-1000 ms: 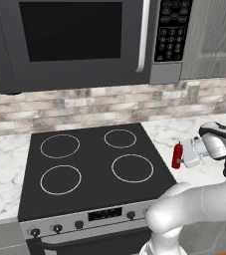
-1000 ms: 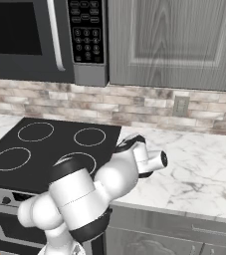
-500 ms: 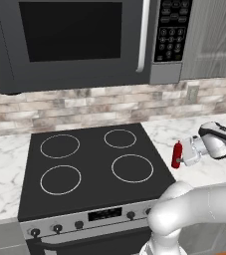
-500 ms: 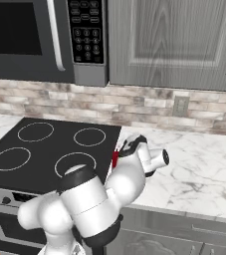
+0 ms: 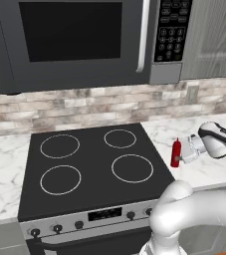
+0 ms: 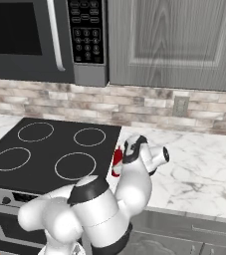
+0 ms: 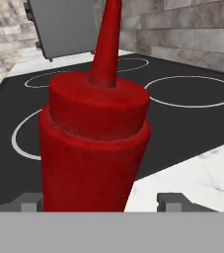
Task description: Take 2 condiments from the cabinet and move them on the counter near the stove.Make sure the condiments are lined up with each other, next to each other.
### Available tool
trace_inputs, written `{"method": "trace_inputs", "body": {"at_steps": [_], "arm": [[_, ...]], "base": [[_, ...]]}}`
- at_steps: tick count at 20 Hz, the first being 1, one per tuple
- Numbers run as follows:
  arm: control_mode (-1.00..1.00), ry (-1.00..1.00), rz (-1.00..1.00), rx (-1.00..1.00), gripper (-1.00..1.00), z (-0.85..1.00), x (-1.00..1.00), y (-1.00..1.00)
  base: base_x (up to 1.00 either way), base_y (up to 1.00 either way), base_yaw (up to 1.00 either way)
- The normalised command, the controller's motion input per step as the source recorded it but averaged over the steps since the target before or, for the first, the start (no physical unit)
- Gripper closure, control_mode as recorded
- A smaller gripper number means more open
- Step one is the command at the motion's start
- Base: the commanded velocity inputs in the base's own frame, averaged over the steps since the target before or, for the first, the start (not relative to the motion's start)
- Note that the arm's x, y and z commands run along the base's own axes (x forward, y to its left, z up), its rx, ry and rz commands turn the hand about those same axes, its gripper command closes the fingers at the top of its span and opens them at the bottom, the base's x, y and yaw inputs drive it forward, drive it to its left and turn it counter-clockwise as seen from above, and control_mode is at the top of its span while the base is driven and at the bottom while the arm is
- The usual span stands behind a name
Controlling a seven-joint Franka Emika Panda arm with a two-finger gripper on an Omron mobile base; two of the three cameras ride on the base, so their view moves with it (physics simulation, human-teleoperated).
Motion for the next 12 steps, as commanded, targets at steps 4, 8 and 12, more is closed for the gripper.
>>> {"method": "trace_inputs", "body": {"at_steps": [4,8,12], "arm": [[-1.0,0.0,0.04,0.0,-1.0,-0.13,0.0,0.0],[-1.0,0.0,0.06,0.0,-1.0,-0.09,-0.03,0.0],[-1.0,-0.01,0.12,0.0,-1.0,-0.06,-0.28,0.0]], "base": [[0.0,0.0,0.0],[0.0,0.0,0.0],[0.0,0.0,0.0]]}}
